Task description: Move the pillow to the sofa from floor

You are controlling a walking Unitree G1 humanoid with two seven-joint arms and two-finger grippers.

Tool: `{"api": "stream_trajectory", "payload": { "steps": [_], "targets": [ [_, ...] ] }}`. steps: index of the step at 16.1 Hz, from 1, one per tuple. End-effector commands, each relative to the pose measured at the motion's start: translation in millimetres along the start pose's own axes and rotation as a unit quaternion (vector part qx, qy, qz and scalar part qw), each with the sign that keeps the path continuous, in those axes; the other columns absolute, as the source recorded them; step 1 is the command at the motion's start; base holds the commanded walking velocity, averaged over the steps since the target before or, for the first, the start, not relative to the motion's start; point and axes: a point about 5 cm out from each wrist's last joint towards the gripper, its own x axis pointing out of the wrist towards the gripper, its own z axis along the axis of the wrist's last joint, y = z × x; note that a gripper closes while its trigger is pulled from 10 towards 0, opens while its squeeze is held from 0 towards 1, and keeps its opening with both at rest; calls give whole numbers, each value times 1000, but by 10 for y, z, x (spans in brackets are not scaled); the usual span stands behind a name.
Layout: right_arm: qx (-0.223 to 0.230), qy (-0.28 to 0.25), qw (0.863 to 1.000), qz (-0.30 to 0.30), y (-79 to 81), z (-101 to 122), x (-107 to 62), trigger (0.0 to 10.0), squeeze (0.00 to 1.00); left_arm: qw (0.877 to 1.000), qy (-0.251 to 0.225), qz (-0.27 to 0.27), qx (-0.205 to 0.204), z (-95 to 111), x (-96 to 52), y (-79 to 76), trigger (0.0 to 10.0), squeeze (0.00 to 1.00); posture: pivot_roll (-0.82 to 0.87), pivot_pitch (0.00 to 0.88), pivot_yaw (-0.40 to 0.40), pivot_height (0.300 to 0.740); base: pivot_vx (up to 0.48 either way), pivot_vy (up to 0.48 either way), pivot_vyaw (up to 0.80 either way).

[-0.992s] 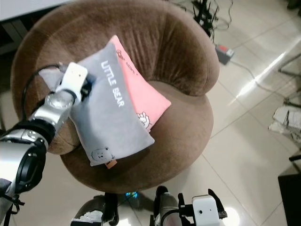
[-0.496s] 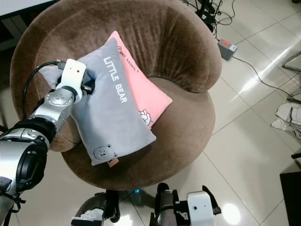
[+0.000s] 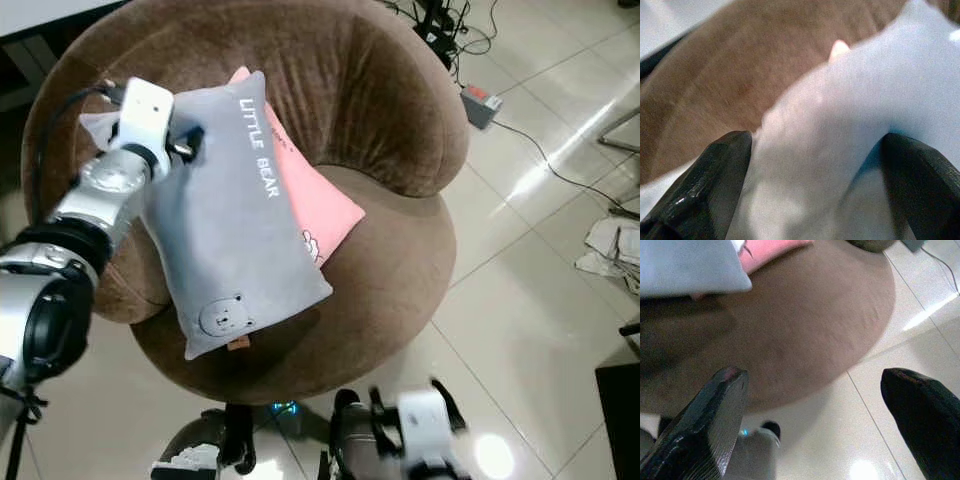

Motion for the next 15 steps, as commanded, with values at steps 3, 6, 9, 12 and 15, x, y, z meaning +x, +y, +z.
{"api": "stream_trajectory", "payload": {
  "steps": [3, 6, 9, 12, 15],
  "targets": [
    [4, 8, 1000, 1, 29, -63, 98, 10000, 455, 1000, -22, 3, 21, 144, 6, 150, 10000, 1000, -195, 169, 31, 740, 0, 0, 0],
    [4, 5, 1000, 7, 58, -78, 163, 10000, 455, 1000, -22, -1, 17, 125, -4, 179, 10000, 1000, -173, 162, 31, 740, 0, 0, 0],
    [4, -5, 1000, 8, 64, -48, 268, 10000, 455, 999, -51, -6, -5, 288, 3, 265, 10000, 1000, -146, 139, 39, 740, 0, 0, 0],
    [4, -35, 999, 11, 59, 102, 542, 10000, 455, 996, -50, -60, -34, 84, -66, 290, 10000, 1000, -58, 83, 69, 740, 0, 0, 0],
    [2, -59, 998, 18, 26, 261, 788, 10000, 459, 993, -24, -96, -61, -338, -213, 301, 10000, 1000, 15, 46, 62, 740, 0, 0, 0]
  ]
}}
